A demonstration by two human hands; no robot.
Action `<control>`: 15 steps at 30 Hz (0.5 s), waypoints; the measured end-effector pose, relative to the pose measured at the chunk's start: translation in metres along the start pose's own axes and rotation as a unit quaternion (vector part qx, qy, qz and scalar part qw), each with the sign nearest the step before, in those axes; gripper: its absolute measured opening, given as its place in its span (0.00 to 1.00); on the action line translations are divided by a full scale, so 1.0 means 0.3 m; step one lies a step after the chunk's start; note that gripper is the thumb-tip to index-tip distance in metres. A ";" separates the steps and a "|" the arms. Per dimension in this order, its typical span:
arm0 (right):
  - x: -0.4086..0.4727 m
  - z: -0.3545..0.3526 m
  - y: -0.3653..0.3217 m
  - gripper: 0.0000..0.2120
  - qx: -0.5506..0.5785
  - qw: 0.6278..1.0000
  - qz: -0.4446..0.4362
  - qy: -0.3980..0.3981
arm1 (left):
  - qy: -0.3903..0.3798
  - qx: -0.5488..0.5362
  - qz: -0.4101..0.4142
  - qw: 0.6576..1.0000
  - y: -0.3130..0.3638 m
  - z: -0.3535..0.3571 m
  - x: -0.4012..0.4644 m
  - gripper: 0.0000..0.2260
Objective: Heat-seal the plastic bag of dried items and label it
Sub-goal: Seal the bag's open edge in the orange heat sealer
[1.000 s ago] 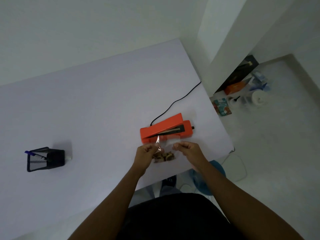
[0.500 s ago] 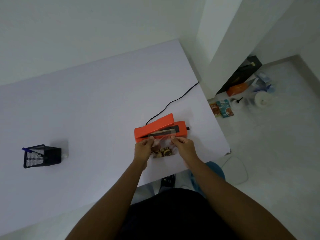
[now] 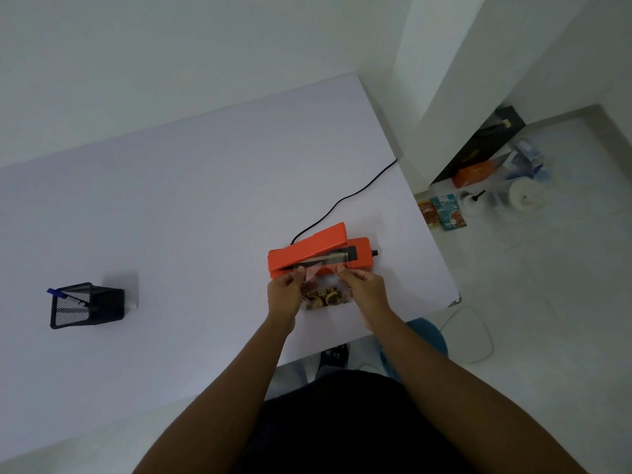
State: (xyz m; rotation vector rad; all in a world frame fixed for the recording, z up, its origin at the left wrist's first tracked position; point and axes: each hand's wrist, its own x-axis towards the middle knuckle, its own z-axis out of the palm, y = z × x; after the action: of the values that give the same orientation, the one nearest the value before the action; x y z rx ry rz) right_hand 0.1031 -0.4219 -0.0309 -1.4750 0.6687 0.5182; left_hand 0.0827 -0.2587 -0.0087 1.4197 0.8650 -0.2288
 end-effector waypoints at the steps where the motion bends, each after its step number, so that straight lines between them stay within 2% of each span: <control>1: -0.001 0.000 0.001 0.11 0.003 1.000 -0.001 0.002 | 0.001 -0.004 -0.002 1.000 0.000 0.000 -0.003 0.08; 6: -0.008 0.005 0.002 0.11 0.011 1.000 0.001 0.006 | -0.005 -0.025 -0.020 0.999 0.000 -0.003 -0.011 0.05; 15: -0.008 0.006 0.007 0.15 0.022 1.000 0.002 0.005 | 0.018 -0.042 -0.052 0.998 -0.007 -0.005 -0.003 0.05</control>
State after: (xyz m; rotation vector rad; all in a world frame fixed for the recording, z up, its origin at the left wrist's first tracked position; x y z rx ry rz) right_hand 0.0999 -0.4199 -0.0309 -1.4365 0.6863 0.4974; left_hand 0.0804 -0.2580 -0.0097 1.3063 0.9679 -0.2443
